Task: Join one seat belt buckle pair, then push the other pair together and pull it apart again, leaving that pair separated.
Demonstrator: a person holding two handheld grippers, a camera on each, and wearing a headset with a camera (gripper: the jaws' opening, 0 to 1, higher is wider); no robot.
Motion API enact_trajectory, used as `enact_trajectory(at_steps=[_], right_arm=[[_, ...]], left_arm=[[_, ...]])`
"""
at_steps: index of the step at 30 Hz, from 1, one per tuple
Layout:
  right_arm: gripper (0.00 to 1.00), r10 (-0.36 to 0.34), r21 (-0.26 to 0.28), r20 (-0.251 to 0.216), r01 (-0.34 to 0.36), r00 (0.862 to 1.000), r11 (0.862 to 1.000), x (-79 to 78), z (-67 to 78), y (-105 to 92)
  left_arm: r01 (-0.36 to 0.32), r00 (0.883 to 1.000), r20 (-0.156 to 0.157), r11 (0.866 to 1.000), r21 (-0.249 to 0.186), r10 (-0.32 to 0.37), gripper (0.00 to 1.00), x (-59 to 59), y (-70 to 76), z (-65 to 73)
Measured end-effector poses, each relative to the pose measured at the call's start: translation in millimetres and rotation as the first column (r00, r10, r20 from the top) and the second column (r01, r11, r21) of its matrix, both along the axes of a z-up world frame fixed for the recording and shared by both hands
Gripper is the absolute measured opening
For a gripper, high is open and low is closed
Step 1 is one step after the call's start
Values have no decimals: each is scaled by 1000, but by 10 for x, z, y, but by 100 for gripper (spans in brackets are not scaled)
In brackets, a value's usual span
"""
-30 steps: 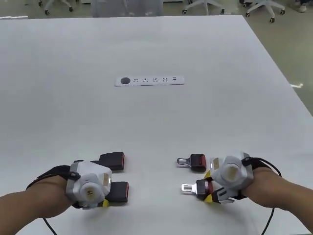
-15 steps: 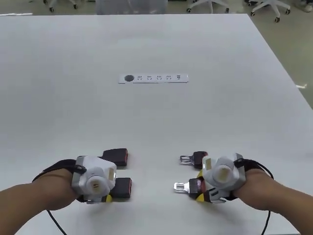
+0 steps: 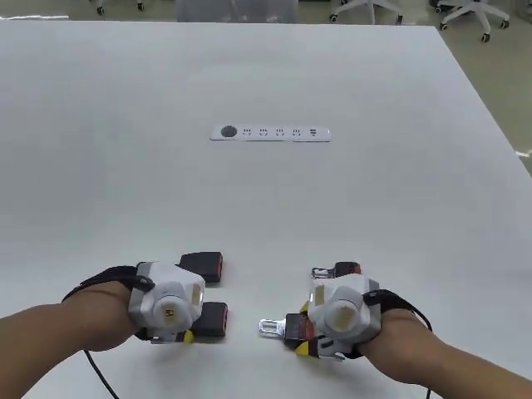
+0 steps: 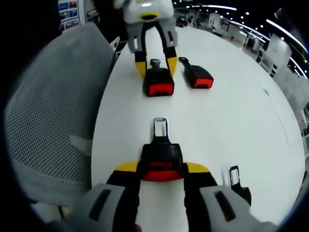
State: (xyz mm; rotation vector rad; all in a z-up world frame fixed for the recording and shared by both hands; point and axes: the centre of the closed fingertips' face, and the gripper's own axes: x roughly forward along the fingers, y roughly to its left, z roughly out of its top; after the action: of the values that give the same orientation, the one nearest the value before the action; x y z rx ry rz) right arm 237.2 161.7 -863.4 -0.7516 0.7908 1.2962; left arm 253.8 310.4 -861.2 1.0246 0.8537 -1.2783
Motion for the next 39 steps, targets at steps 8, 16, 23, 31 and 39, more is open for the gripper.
enact_trajectory(at_steps=[8,16,23,31,39], right_arm=[[35,20,5,19,-20,1000,1000,69,6,401],[35,8,-12,5,-8,1000,1000,121,-8,516],[35,12,-26,24,-11,1000,1000,119,-3,519],[35,40,-12,64,-39,997,999,124,14,605],[34,36,14,56,-37,998,999,126,-2,660]], left_arm=[[-7,1000,4,1000,-11,7,32,3,3,0],[-6,1000,0,1000,-7,6,32,9,2,-3],[-2,1000,-4,1000,-1,2,32,5,3,0],[-4,1000,1,1000,-11,4,32,5,3,9],[-15,1000,2,1000,-19,15,32,8,13,11]])
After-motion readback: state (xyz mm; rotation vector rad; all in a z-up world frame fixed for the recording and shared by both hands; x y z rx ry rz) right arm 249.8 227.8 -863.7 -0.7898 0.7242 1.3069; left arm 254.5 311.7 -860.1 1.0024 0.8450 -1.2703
